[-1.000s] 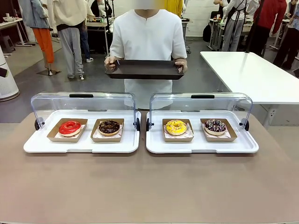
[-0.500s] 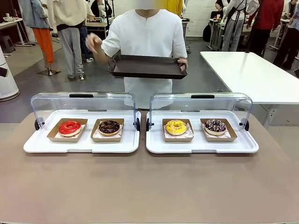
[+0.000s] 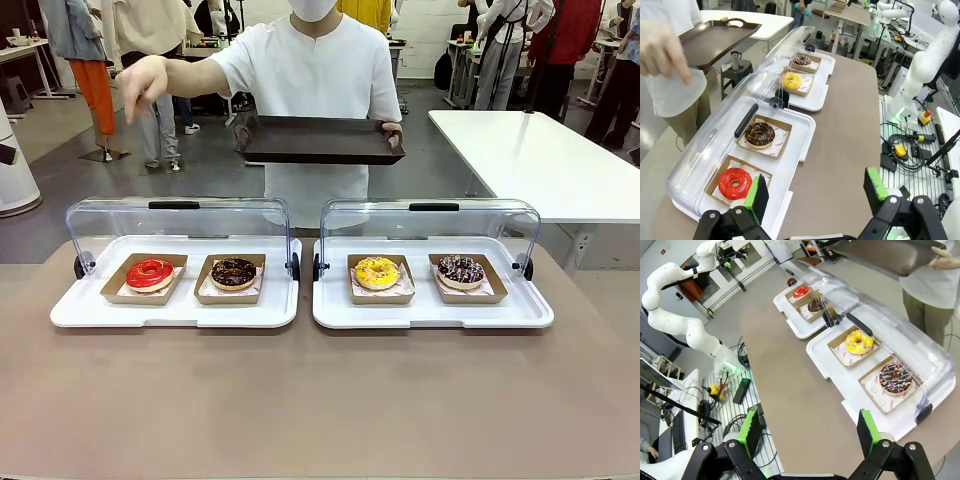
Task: Provide the desired donut to the person.
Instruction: Pick up and lift the Paper togo box containing the Donut pointed at by the person.
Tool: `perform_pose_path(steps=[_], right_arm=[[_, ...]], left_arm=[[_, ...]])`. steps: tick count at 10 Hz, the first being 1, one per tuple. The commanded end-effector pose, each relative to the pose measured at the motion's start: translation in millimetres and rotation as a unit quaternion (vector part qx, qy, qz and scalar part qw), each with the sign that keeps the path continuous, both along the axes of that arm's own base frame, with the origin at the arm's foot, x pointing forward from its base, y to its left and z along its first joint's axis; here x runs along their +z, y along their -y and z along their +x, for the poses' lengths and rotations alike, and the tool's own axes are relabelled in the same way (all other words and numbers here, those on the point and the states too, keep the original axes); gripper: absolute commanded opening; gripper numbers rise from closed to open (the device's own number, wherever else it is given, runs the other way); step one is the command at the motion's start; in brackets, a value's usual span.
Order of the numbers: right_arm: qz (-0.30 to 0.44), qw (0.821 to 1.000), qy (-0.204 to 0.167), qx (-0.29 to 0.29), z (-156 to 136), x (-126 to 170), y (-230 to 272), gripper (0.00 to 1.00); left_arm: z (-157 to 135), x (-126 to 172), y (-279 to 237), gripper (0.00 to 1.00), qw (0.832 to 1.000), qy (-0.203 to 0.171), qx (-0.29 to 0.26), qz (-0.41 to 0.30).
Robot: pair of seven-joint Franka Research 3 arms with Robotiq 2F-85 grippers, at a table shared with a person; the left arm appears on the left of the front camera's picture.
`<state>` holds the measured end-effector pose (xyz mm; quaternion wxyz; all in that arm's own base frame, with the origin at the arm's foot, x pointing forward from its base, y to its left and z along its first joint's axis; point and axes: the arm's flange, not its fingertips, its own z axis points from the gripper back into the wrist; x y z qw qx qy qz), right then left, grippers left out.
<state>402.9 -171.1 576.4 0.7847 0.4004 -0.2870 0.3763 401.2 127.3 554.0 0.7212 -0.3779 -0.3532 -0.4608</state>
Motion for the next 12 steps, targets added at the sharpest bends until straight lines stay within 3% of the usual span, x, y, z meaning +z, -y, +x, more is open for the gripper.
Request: perform_pose_path(steps=[1, 12], right_arm=[[0.002, 1.000, 0.001, 0.001, 0.0, -0.1, -0.8, 1.00], [0.002, 1.000, 0.001, 0.001, 0.0, -0.1, -0.8, 1.00]], left_arm=[[0.6, 0.9, 0.1, 1.00, 1.000, 0.003, 0.001, -0.009], [0.6, 0.9, 0.1, 1.00, 1.000, 0.003, 0.001, -0.009]])
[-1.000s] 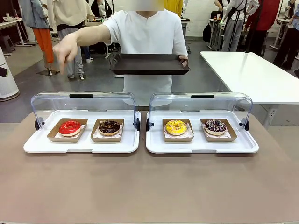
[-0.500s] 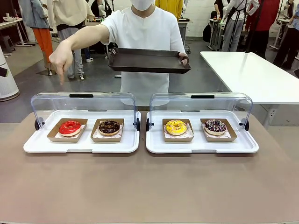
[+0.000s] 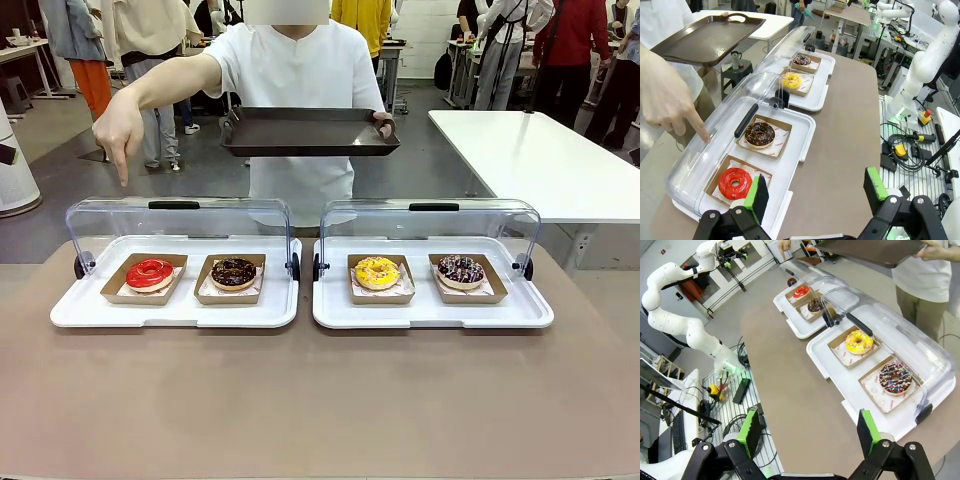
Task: Provide the desired donut to the person.
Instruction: Pick up and lift the Paper togo box containing the Donut pointed at by the person.
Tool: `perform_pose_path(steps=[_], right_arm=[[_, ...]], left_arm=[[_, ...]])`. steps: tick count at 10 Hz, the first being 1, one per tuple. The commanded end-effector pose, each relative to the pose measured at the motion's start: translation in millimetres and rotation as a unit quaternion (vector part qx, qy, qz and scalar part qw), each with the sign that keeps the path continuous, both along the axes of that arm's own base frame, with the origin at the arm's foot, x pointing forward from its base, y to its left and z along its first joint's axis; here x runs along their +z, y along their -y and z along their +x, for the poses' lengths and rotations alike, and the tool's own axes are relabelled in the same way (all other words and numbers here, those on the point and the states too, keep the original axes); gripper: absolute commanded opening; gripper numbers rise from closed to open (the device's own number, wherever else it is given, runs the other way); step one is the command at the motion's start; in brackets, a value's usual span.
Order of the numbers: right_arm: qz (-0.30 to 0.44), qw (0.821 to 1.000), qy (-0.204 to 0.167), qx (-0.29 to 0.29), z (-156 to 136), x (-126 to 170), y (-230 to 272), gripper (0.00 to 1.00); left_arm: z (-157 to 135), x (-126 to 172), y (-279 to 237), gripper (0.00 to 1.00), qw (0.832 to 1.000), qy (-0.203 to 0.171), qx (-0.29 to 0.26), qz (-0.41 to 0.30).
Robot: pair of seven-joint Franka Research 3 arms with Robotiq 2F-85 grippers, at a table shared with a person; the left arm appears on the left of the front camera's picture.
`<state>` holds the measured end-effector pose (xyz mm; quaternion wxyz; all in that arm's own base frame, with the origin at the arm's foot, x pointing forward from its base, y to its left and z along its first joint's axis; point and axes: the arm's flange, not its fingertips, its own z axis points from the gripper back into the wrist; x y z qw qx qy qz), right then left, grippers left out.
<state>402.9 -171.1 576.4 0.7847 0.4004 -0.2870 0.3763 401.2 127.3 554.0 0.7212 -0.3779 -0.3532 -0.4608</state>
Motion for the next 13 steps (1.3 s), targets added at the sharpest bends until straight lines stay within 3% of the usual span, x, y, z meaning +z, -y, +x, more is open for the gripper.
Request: perform_pose_path(steps=[1, 3, 4, 5, 7, 11, 13], right_arm=[[0.002, 1.000, 0.001, 0.001, 0.0, -0.1, -0.7, 1.00], [0.002, 1.000, 0.001, 0.001, 0.0, -0.1, -0.7, 1.00], [0.002, 1.000, 0.001, 0.001, 0.0, -0.1, -0.7, 1.00], [0.002, 1.000, 0.001, 0.001, 0.0, -0.1, -0.7, 1.00], [0.002, 1.000, 0.001, 0.001, 0.0, -0.1, -0.7, 1.00], [0.002, 1.000, 0.001, 0.001, 0.0, -0.1, -0.7, 1.00], [0.002, 1.000, 0.001, 0.001, 0.0, -0.1, -0.7, 1.00]], left_arm=[[0.6, 0.9, 0.1, 1.00, 1.000, 0.003, 0.001, -0.009], [0.0, 0.0, 0.0, 1.00, 1.000, 0.000, 0.000, 0.000], [2.6, -3.9, 17.6, 1.00, 0.997, 0.020, -0.003, 0.078], [4.9, -15.2, 39.7, 1.00, 0.981, 0.038, -0.044, 0.183], [8.7, -51.8, 77.7, 1.00, 0.927, 0.035, -0.111, 0.358], [26.1, -132.2, 118.4, 1.00, 0.866, 0.049, -0.178, 0.465], [34.6, -170.3, 132.3, 1.00, 0.853, 0.035, -0.198, 0.481]])
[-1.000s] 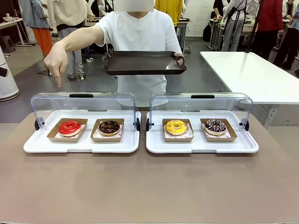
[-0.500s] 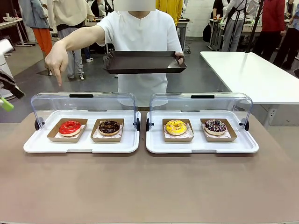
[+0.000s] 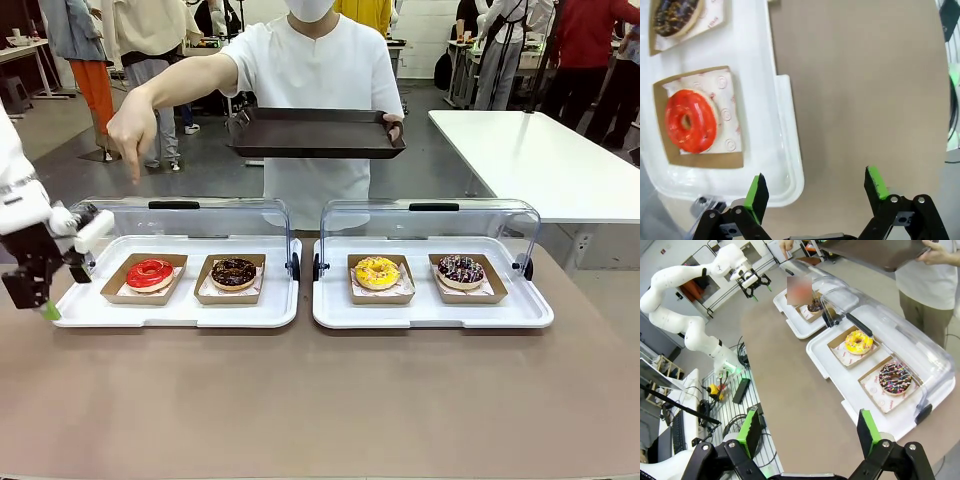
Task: Provide the desired donut to the person.
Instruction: Pick up and lift the Paper togo box containing the Donut pointed at by the person.
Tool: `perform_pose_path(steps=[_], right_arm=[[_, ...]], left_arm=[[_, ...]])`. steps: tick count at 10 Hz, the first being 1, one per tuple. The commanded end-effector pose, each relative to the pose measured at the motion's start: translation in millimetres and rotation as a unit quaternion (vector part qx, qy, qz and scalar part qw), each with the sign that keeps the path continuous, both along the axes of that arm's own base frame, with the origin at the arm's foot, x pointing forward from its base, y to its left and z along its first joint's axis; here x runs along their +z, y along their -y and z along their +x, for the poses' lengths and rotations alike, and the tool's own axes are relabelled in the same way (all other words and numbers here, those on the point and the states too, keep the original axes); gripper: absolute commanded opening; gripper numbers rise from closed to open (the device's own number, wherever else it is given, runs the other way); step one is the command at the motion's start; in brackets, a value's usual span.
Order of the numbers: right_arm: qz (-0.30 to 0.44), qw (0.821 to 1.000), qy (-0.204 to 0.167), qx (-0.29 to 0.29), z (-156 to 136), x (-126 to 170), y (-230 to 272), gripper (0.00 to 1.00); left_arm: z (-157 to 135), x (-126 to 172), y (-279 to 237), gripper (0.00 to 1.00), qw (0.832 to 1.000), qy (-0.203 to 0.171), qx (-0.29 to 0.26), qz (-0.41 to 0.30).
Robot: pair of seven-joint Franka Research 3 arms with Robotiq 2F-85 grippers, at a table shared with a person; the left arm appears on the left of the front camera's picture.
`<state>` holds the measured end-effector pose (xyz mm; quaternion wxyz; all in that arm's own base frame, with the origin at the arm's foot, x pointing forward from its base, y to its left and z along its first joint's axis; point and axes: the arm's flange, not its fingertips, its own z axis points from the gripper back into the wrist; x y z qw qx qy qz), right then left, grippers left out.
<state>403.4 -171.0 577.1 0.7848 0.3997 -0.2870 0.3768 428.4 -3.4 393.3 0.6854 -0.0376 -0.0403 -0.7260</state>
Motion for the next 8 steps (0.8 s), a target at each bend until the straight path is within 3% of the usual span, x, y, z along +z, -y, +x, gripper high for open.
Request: perform_pose_path(steps=[1, 4, 6, 8], right_arm=[[0.002, 1.000, 0.001, 0.001, -0.5, -0.8, -0.6, 1.00], [0.002, 1.000, 0.001, 0.001, -0.5, -0.8, -0.6, 1.00], [0.002, 1.000, 0.001, 0.001, -0.5, -0.8, -0.6, 1.00], [0.002, 1.000, 0.001, 0.001, -0.5, -0.8, -0.6, 1.00]], left_arm=[[13.5, -16.8, 4.9, 1.00, 1.000, 0.000, 0.013, 0.012], [35.3, -29.1, 8.3, 1.00, 0.999, 0.028, 0.025, -0.001], [34.3, -15.5, 4.8, 1.00, 0.998, 0.041, 0.032, -0.031], [31.7, -28.1, 6.5, 1.00, 1.000, 0.021, 0.021, 0.003]])
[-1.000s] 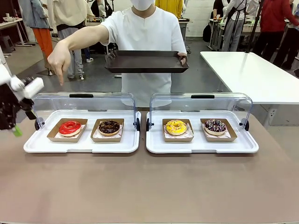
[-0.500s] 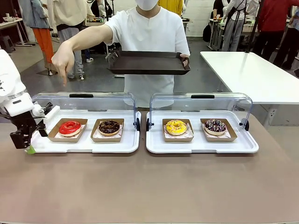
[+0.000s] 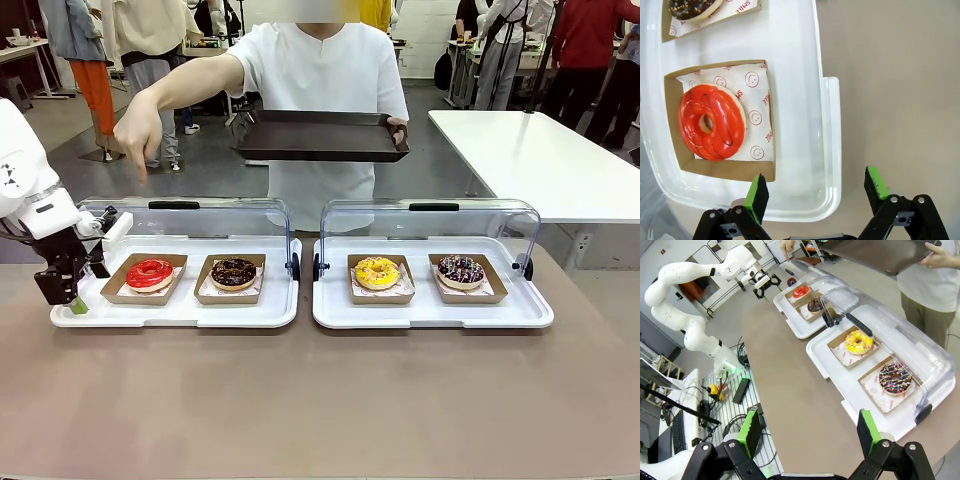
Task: Provide the desired donut to the person.
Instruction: Pick up and lift the Paper togo box containing the Donut pointed at by the person.
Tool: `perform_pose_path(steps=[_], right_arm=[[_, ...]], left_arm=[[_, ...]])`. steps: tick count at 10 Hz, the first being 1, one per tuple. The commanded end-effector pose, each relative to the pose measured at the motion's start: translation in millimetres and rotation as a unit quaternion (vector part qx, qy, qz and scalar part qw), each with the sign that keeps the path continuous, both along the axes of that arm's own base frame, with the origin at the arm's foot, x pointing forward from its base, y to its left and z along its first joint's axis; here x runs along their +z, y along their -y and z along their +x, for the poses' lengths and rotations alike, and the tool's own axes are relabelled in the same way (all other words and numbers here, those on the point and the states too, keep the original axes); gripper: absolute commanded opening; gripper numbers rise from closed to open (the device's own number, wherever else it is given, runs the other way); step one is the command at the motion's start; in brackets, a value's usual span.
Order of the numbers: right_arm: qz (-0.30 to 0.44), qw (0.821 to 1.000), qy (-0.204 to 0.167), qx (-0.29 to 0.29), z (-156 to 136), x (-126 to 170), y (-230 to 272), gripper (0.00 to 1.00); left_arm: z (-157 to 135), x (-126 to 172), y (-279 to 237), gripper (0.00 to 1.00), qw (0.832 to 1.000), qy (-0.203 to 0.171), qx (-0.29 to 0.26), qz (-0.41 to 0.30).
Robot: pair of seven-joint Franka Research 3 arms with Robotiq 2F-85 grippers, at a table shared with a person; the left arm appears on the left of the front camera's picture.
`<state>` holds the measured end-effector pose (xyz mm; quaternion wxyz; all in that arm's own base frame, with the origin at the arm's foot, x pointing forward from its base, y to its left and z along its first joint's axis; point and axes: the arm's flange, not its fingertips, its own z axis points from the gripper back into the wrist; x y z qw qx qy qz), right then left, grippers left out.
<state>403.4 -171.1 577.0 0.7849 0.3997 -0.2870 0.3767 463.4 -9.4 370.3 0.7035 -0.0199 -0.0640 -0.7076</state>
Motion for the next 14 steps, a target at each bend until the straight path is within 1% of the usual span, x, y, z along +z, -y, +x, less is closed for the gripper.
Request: perform_pose_path(steps=[1, 6, 8, 9, 11, 14], right_arm=[[0.002, 1.000, 0.001, 0.001, -0.5, -0.7, -0.7, 1.00], [0.002, 1.000, 0.001, 0.001, -0.5, -0.7, -0.7, 1.00], [0.002, 1.000, 0.001, 0.001, -0.5, -0.7, -0.7, 1.00], [0.002, 1.000, 0.001, 0.001, -0.5, -0.7, -0.7, 1.00], [0.002, 1.000, 0.001, 0.001, -0.5, -0.7, -0.7, 1.00], [0.002, 1.000, 0.001, 0.001, -0.5, -0.7, -0.7, 1.00]], left_arm=[[-3.3, -5.0, 0.5, 1.00, 1.000, -0.006, -0.007, 0.008], [-2.6, -4.1, 0.4, 1.00, 1.000, -0.005, -0.001, 0.001], [5.3, -9.3, 6.5, 1.00, 0.999, 0.000, -0.032, 0.009], [8.1, -11.9, 7.8, 1.00, 0.999, 0.000, -0.039, 0.013], [16.1, -21.8, 8.4, 1.00, 0.999, -0.005, -0.039, 0.016], [27.7, -34.1, 8.8, 1.00, 0.999, -0.003, -0.032, 0.027]])
